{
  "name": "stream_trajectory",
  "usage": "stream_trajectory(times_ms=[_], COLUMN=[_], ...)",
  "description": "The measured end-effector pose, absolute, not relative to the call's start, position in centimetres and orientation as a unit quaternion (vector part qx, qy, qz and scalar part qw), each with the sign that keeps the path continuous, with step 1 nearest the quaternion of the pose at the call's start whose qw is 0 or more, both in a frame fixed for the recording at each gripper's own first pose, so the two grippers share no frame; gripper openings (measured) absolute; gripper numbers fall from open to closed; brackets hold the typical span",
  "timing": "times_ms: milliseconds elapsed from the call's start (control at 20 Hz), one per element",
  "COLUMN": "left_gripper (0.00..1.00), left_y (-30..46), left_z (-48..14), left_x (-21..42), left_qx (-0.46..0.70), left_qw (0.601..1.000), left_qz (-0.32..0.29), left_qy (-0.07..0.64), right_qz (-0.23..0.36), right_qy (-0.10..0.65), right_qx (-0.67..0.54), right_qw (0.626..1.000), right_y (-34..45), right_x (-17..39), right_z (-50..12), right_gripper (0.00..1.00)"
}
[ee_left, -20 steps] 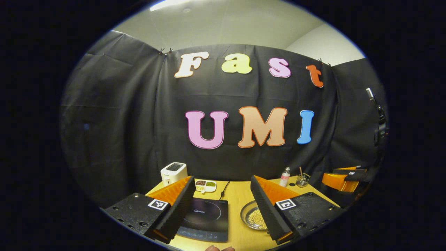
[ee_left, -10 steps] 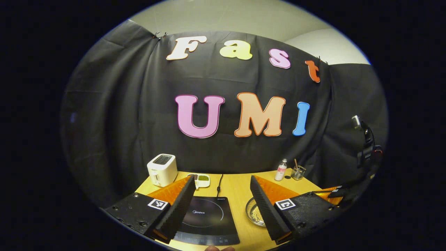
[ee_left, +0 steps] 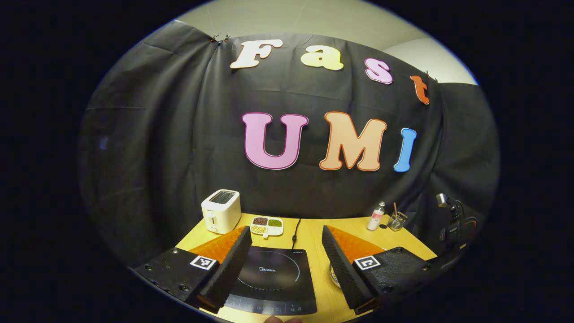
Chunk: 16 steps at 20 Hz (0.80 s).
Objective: First push the handle of the pot to place it horizontally, then grasp the pot with both hands and set it on the induction cooktop.
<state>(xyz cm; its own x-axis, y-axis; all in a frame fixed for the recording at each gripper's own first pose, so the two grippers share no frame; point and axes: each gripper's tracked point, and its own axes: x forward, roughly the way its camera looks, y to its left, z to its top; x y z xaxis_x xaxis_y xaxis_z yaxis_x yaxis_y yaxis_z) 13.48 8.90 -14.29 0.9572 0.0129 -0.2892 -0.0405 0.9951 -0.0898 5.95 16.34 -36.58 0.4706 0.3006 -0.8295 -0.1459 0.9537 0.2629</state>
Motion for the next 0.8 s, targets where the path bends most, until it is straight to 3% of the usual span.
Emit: stream_trajectory(times_ms=[250, 450, 800], left_gripper=[0.93, 0.96, 0.96], left_y=[9.0, 9.6, 10.6], left_z=[-15.1, -15.3, -15.3], left_x=[13.0, 12.7, 11.8], left_qx=[-0.055, -0.049, -0.040], left_qw=[0.986, 0.985, 0.984], left_qz=[0.029, 0.039, 0.055], left_qy=[0.158, 0.161, 0.165], right_qz=[0.141, 0.147, 0.135], right_qy=[0.572, 0.615, 0.635], right_qx=[0.095, 0.068, 0.057], right_qw=[0.802, 0.772, 0.758], right_y=[17.0, 16.9, 15.8], right_x=[3.0, 0.4, 0.2], right_z=[-41.4, -44.5, -46.3], right_gripper=[0.00, 0.03, 0.00])
